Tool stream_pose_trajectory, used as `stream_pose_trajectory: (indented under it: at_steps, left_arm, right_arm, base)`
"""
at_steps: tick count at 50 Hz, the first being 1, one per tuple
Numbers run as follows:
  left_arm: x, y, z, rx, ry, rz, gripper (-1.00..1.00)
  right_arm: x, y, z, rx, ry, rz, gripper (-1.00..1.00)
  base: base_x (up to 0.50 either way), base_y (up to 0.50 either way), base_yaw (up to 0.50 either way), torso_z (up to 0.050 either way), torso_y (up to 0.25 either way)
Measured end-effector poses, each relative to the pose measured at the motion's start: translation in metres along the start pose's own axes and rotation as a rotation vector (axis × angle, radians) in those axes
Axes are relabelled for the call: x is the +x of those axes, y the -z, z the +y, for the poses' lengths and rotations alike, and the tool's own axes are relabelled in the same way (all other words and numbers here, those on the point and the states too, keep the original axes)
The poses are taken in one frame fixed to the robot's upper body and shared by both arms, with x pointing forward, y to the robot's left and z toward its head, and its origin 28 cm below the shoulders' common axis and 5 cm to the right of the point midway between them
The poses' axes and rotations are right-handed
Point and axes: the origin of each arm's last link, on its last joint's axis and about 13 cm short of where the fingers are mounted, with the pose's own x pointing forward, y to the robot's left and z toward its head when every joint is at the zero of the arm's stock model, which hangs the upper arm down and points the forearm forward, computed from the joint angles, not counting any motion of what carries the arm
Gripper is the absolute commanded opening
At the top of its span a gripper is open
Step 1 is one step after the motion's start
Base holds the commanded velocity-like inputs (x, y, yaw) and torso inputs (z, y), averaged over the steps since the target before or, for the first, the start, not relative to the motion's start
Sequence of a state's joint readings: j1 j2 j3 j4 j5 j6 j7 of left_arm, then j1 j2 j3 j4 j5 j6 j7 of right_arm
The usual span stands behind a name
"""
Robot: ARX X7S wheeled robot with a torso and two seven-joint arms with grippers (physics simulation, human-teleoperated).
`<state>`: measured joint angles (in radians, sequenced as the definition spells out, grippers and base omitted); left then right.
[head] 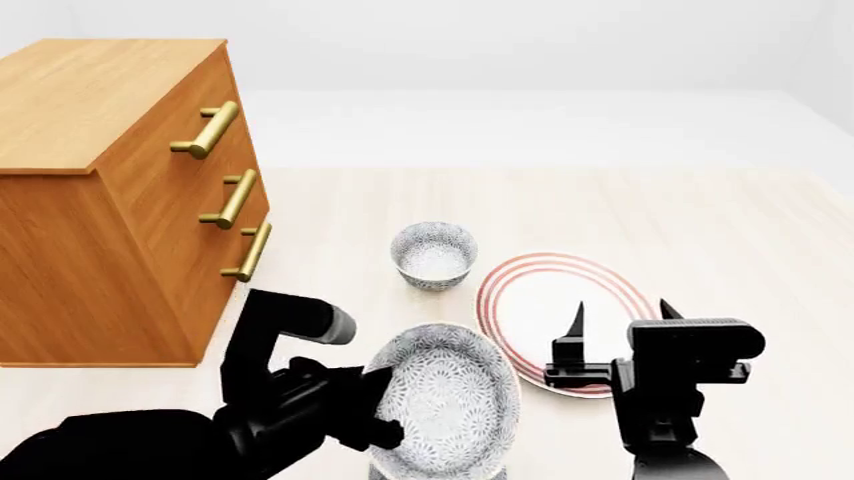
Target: Stack the bowl in the middle on the bowl at the back.
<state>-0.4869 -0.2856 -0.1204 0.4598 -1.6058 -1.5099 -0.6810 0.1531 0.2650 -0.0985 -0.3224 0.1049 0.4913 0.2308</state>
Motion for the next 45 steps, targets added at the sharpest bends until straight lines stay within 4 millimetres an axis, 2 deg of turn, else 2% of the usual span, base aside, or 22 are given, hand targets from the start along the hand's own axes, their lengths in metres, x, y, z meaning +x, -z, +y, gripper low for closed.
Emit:
stream_pose_trajectory:
  at_steps: [30,45]
  left_arm:
    - [0.001,0.022,-0.005,-0.043,0.020,0.106,-1.00]
    - [0.001,0.025,-0.007,-0.087,0.030,0.139,-1.00]
  right_arm:
    - [0.001,0.004,-0.001,0.010,0.010,0.009,1.00]
    - [0.001,0.006,-0.001,0.013,0.010,0.015,1.00]
  base:
    - [0.00,0.00,0.00,0.000,0.000]
    - [0.00,0.00,0.00,0.000,0.000]
